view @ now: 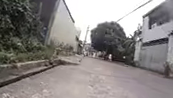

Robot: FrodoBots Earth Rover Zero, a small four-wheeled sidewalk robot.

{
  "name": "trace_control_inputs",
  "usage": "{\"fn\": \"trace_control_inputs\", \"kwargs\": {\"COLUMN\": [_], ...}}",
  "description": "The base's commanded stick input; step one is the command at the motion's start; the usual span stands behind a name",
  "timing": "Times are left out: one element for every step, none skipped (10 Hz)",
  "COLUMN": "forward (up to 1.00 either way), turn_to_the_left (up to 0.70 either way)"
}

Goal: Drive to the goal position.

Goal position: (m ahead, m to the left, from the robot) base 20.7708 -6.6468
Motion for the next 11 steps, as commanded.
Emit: {"fn": "trace_control_inputs", "kwargs": {"forward": [0.70, 0.70, 0.70, 0.70, 0.70, 0.70, 0.70, 0.70, 0.70, 0.70, 0.70], "turn_to_the_left": [-0.09, 0.00, 0.00, 0.00, -0.05, -0.28, -0.20, -0.12, -0.04, 0.00, 0.00]}}
